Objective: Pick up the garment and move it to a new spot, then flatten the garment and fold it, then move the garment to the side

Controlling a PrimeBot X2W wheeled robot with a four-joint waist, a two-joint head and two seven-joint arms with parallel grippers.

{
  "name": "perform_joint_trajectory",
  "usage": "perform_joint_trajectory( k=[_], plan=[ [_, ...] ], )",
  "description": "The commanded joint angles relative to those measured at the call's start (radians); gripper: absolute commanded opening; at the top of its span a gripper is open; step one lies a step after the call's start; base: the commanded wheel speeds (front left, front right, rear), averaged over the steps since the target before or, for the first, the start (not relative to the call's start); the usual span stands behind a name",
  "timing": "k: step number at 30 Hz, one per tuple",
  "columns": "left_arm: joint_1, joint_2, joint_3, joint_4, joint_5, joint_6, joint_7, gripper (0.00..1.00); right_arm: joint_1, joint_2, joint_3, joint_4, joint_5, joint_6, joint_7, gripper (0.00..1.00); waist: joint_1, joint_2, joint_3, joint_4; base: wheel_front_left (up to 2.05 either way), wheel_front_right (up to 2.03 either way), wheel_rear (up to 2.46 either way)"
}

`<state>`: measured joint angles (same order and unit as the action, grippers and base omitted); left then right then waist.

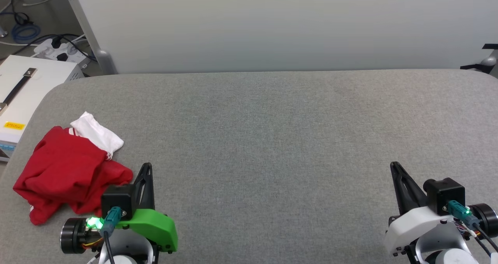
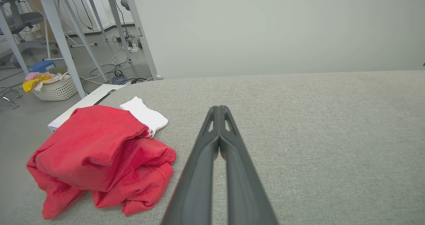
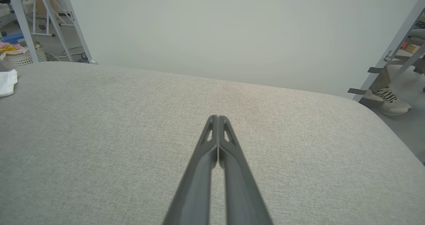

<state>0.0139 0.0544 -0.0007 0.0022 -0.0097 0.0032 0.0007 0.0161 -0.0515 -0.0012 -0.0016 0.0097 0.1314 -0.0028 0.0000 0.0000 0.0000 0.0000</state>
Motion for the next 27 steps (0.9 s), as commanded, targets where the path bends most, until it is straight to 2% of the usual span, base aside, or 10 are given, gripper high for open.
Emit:
perform_joint_trajectory(
  k=[1, 14, 15, 27],
  plan=[
    [-0.014, -0.004, 0.001, -0.002, 0.010, -0.003, -0.001, 0.00, -0.016, 0.001, 0.001, 0.002, -0.010, -0.001, 0.003, 0.00, 0.0000, 0.0000, 0.000, 0.000, 0.00, 0.00, 0.00],
    [-0.014, -0.004, 0.001, -0.002, 0.010, -0.003, -0.001, 0.00, -0.016, 0.001, 0.001, 0.002, -0.010, -0.001, 0.003, 0.00, 0.0000, 0.0000, 0.000, 0.000, 0.00, 0.00, 0.00],
    [-0.014, -0.004, 0.001, -0.002, 0.010, -0.003, -0.001, 1.00, -0.016, 0.001, 0.001, 0.002, -0.010, -0.001, 0.003, 1.00, 0.0000, 0.0000, 0.000, 0.000, 0.00, 0.00, 0.00],
    [0.002, 0.000, -0.003, -0.007, -0.005, 0.016, -0.017, 1.00, 0.002, 0.000, -0.006, -0.008, 0.016, 0.000, -0.017, 1.00, 0.0000, 0.0000, 0.001, 0.000, 0.00, 0.00, 0.00]
  ],
)
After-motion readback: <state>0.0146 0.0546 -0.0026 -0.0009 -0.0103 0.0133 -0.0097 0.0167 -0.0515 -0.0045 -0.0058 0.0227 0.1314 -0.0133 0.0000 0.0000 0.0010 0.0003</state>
